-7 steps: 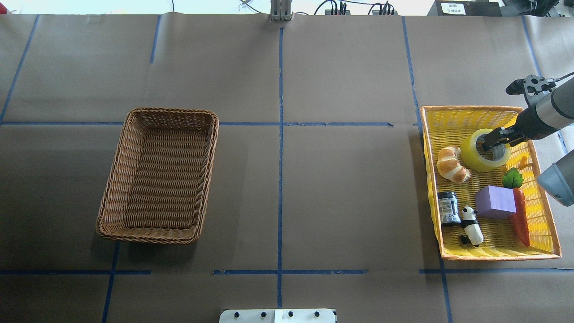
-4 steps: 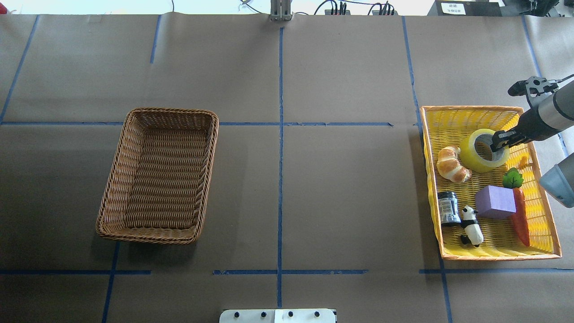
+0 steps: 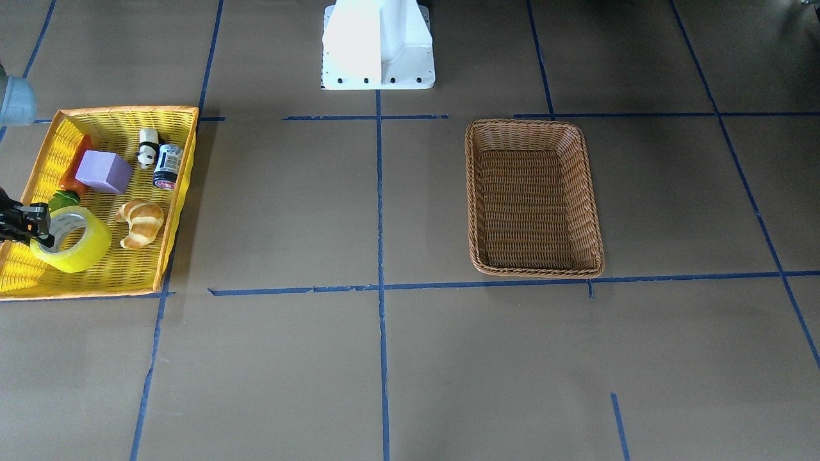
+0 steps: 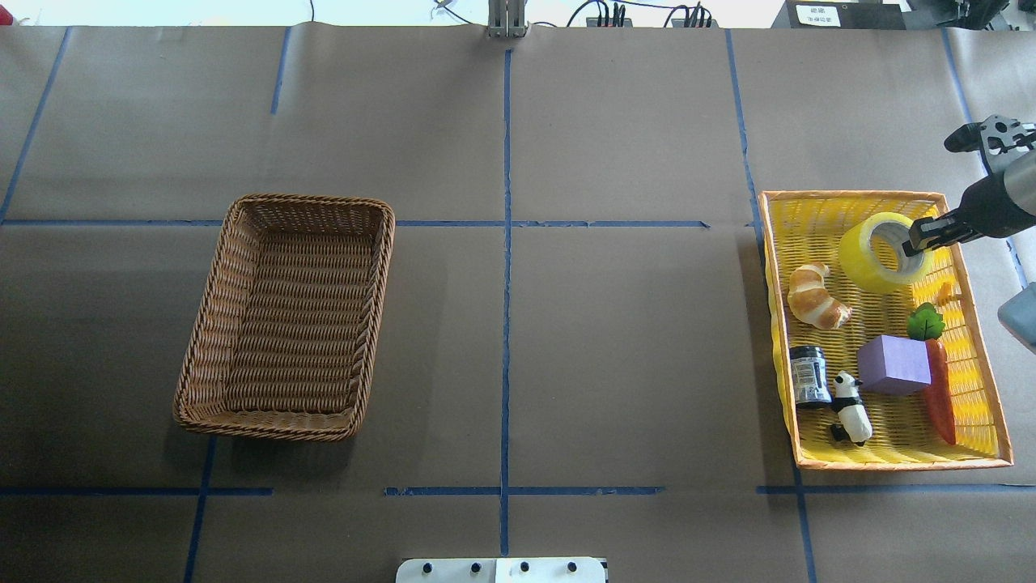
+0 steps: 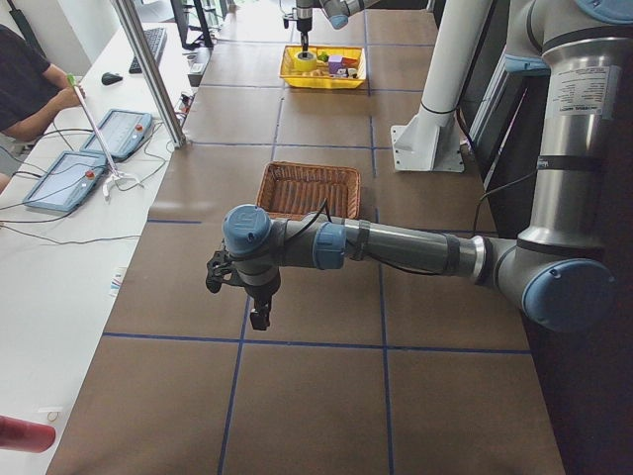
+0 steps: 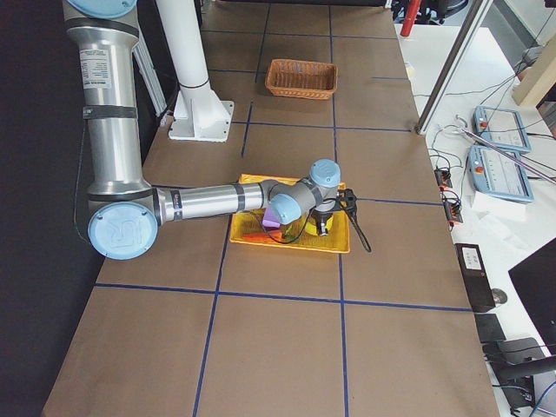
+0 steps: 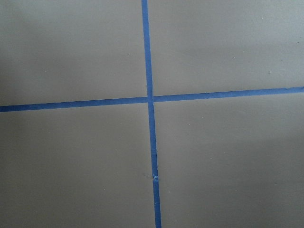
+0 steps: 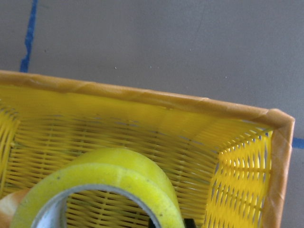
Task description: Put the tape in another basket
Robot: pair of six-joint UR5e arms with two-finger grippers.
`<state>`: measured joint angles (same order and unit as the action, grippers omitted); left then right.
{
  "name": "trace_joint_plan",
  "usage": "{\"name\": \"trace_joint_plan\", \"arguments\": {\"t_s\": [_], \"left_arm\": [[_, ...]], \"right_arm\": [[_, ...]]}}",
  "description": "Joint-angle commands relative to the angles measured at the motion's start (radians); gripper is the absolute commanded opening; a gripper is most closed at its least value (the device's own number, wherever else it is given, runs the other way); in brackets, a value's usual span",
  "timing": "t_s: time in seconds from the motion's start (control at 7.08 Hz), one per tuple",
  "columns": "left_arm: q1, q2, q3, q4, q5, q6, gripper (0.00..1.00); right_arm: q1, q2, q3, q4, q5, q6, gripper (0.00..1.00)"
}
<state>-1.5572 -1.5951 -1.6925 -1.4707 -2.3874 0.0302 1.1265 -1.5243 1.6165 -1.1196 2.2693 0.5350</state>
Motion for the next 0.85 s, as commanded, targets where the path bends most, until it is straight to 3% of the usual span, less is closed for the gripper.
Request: {"name": "trace_joint_plan", "arguments": {"t_s": [0.0,0.42,0.71], "left_arm": [[0.000,0.001,-0.019,0.000,-0.001,0.000,1.00],[0.003,-0.014,-0.029,-0.003,-0.003,0.004,1.00],[0.005,-0.020,-0.080,-0.005,-0.006,0.004,1.00]], "right_arm": [[0.053,-0.008,0.077,0.001,0.039,0.014,0.01],[0.052,0.073,0.132,0.006,0.055,0.199,0.02],[-0.002,0.139,0.129,0.160,0.064,0.520,0.02]]}}
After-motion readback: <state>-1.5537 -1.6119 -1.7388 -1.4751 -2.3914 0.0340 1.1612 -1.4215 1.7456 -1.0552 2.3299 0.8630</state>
